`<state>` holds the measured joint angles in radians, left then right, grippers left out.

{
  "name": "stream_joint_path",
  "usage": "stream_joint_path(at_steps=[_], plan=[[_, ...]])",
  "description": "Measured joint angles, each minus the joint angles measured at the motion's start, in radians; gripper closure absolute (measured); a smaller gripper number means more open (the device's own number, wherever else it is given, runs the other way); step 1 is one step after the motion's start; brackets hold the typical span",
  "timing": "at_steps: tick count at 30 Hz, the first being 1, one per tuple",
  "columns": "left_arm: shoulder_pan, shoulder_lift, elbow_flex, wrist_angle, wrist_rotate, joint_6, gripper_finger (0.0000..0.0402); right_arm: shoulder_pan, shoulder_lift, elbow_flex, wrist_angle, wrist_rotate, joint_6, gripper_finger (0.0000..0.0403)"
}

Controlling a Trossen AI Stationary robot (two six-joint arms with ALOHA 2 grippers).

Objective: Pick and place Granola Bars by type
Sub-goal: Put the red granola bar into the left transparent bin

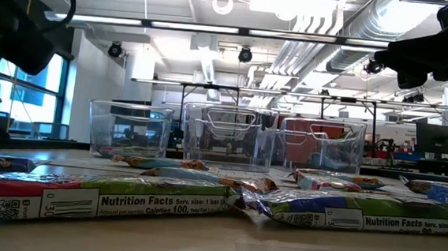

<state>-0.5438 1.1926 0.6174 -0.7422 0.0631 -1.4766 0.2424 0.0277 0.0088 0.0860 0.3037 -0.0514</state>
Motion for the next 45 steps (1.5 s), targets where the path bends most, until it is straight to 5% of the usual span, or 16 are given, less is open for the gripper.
stream_joint_path(at_steps=[6,16,27,38,45], plan=[[0.0,0.054,0.001,0.056,0.107,-0.005,0.0218,0.0,0.0,0.0,0.0,0.0,0.0,0.0258],[0.0,0.068,0.001,0.055,0.01,-0.069,0.0218,0.0,0.0,0.0,0.0,0.0,0.0,0.0258],[0.0,0.068,0.002,-0.032,0.047,-0.149,0.0213,0.0,0.0,0.0,0.0,0.0,0.0,0.0258],[0.0,0.082,0.002,0.072,0.027,-0.147,0.0074,0.0,0.0,0.0,0.0,0.0,0.0,0.0258],[0.0,0.175,0.004,0.089,0.054,-0.17,0.0051,0.0,0.0,0.0,0.0,0.0,0.0,0.0258]])
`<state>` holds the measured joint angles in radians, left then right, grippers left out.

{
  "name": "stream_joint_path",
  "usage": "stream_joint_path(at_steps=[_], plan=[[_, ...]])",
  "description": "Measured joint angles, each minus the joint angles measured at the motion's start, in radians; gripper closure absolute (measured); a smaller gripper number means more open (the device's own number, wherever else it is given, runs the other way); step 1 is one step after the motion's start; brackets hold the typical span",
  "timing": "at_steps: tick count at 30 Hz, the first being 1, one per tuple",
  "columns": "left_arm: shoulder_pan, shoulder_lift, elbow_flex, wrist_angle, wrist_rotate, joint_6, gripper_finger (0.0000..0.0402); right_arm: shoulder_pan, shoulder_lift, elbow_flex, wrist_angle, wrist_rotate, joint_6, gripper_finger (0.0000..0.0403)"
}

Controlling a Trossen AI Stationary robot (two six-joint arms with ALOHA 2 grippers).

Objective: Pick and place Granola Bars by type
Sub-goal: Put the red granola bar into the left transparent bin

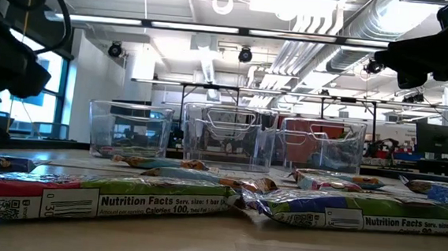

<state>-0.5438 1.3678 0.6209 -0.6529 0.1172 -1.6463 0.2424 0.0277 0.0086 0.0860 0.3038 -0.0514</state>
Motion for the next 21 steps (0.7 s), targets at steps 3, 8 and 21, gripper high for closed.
stream_joint_path(at_steps=[3,8,21], plan=[[0.0,0.037,0.004,0.008,0.007,-0.006,0.005,0.0,0.0,0.0,0.0,0.0,0.0,0.0258],[0.0,0.054,0.004,0.0,0.013,-0.006,0.0054,0.0,0.0,0.0,0.0,0.0,0.0,0.0258],[0.0,0.054,0.007,-0.041,0.004,-0.008,0.0187,0.0,0.0,0.0,0.0,0.0,0.0,0.0258]])
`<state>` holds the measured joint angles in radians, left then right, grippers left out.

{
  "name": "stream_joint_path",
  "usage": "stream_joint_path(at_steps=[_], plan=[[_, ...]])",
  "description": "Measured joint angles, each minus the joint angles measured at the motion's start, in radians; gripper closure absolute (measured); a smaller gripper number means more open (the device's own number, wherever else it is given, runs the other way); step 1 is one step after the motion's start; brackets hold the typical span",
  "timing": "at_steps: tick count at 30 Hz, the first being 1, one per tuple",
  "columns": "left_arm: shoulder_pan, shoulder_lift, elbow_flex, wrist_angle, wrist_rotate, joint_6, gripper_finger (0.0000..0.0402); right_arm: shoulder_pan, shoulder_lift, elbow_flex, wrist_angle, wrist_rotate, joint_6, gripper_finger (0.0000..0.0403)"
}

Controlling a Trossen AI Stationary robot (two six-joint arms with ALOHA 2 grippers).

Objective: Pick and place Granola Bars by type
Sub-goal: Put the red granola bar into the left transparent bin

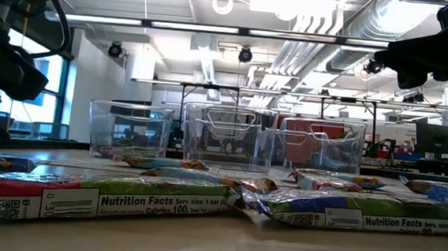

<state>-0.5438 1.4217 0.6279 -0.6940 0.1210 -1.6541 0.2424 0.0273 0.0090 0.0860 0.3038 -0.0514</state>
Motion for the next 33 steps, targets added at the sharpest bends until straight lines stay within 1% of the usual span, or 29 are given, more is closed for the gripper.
stream_joint_path(at_steps=[4,7,12,15,17,20,23,26,29,33], plan=[[0.0,0.005,0.035,-0.029,-0.004,-0.016,0.0228,0.0,0.0,0.0,0.0,0.0,0.0,0.0258],[0.0,0.004,0.051,-0.02,-0.007,-0.026,0.0247,0.0,0.0,0.0,0.0,0.0,0.0,0.0258],[0.0,0.003,0.052,-0.034,-0.009,-0.026,0.0255,0.0,0.0,0.0,0.0,0.0,0.0,0.0258],[0.0,-0.011,0.081,-0.088,-0.039,-0.022,0.0256,0.0,0.0,0.0,0.0,0.0,0.0,0.0258],[0.0,-0.026,0.121,-0.157,-0.072,-0.011,0.0256,0.0,0.0,0.0,0.0,0.0,0.0,0.0258],[0.0,-0.045,0.203,-0.309,-0.146,0.001,0.0256,0.0,0.0,0.0,0.0,0.0,0.0,0.0258],[0.008,-0.064,0.294,-0.456,-0.272,0.0,0.0256,0.0,0.0,0.0,0.0,0.0,0.0,0.0258],[0.063,-0.081,0.38,-0.551,-0.37,0.015,0.0256,0.0,0.0,0.0,0.0,0.0,0.0,0.0258],[0.16,-0.103,0.463,-0.608,-0.451,0.144,0.0256,0.0,0.0,0.0,0.0,0.0,0.0,0.0258],[0.338,-0.123,0.562,-0.643,-0.541,0.425,0.0256,0.0,0.0,0.0,0.0,0.0,0.0,0.0258]])
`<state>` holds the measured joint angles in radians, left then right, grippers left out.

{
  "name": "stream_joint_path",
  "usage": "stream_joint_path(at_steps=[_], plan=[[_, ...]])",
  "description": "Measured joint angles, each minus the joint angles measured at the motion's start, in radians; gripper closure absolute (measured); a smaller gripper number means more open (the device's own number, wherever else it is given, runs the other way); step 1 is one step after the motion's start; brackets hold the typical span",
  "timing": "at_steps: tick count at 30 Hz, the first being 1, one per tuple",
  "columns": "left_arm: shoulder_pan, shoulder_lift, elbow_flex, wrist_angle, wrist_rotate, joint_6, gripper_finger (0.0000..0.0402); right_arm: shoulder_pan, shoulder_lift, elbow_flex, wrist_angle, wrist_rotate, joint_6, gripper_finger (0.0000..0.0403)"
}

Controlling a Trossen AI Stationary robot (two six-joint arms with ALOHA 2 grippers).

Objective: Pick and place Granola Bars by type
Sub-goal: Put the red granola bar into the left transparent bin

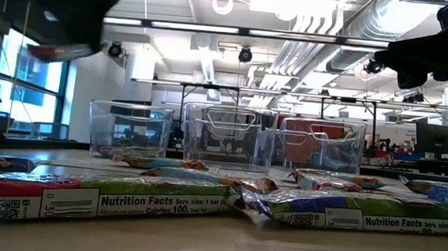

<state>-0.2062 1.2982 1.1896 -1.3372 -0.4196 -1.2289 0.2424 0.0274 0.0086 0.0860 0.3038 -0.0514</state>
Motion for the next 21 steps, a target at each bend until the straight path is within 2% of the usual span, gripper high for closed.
stream_joint_path(at_steps=[5,8,10,14,17,21], plan=[[0.261,-0.001,0.097,0.034,-0.114,0.377,0.0256,0.0,0.0,0.0,0.0,0.0,0.0,0.0258],[0.414,-0.001,0.112,0.161,-0.14,0.541,0.0256,0.0,0.0,0.0,0.0,0.0,0.0,0.0258],[0.515,-0.001,0.112,0.262,-0.117,0.654,0.0256,0.0,0.0,0.0,0.0,0.0,0.0,0.0258],[0.695,0.025,0.093,0.447,-0.004,0.794,0.0256,0.0,0.0,0.0,0.0,0.0,0.0,0.0258],[0.798,0.071,0.085,0.474,0.073,0.838,0.0256,0.0,0.0,0.0,0.0,0.0,0.0,0.0258],[0.881,0.145,0.053,0.474,0.096,0.842,0.0256,0.0,0.0,0.0,0.0,0.0,0.0,0.0258]])
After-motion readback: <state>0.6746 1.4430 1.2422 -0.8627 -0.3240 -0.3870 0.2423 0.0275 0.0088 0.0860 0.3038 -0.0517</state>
